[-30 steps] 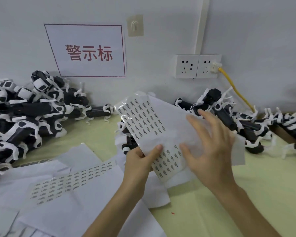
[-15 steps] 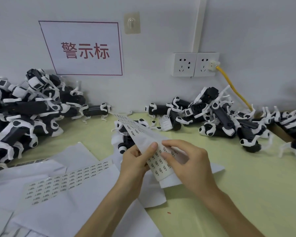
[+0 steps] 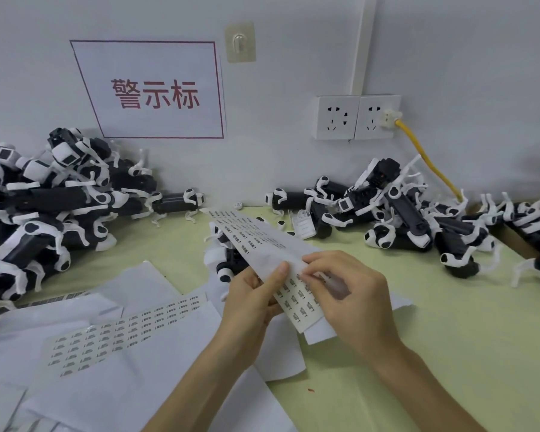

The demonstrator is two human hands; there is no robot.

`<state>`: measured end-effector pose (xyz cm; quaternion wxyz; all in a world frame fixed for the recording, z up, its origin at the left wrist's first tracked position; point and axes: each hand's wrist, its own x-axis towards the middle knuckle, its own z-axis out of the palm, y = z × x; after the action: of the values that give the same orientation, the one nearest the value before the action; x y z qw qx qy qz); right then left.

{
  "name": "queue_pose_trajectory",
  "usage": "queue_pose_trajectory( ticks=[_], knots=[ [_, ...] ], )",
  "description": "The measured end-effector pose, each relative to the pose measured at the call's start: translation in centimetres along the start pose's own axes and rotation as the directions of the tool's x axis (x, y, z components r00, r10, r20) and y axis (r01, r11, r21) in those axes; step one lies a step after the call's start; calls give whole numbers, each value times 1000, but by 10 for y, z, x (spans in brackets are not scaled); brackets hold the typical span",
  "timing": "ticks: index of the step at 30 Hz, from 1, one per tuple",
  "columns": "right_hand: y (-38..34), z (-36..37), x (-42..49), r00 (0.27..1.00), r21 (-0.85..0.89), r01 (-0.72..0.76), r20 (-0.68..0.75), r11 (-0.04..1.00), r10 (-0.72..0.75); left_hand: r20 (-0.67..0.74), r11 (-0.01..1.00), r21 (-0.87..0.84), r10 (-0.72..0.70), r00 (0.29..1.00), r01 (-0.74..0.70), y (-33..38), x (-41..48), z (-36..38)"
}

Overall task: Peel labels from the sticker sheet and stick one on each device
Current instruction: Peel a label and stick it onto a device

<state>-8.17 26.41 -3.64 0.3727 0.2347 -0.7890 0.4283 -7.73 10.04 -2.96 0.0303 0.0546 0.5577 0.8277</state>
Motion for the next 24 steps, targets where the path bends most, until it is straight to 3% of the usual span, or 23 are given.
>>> queue_pose_trajectory(
  ticks=[2,5,9,11,13,15,17,20,24],
  knots=[
    [-4,-4,3,999,49,-38,31,998,37,2,1000,-1,-11,1000,11,0,0,1],
    [-12,-14,11,969,289,-246,74,925,234,39,999,-14,-43,998,43,0,0,1],
    [-13,-35,27,878,703,-447,225,553,423,189,987,-8,-158,969,163,-7,-4,6],
    [-12,-43,31,842,784,-496,330,373,427,225,970,58,-245,943,238,-18,-8,11],
    [-12,-45,32,820,810,-527,404,257,405,212,943,263,-263,941,204,-31,-13,15],
    [-12,-43,32,796,808,-551,435,208,420,155,864,500,-161,975,63,-39,-15,18],
    [-11,-39,31,774,803,-568,445,181,451,87,814,578,9,996,-58,-40,-15,20],
    [-10,-34,28,742,794,-593,475,132,473,25,813,544,231,973,-207,-33,-11,19],
    [-13,-22,21,716,750,-646,528,144,457,6,895,343,302,953,-285,-15,-8,16]
  ],
)
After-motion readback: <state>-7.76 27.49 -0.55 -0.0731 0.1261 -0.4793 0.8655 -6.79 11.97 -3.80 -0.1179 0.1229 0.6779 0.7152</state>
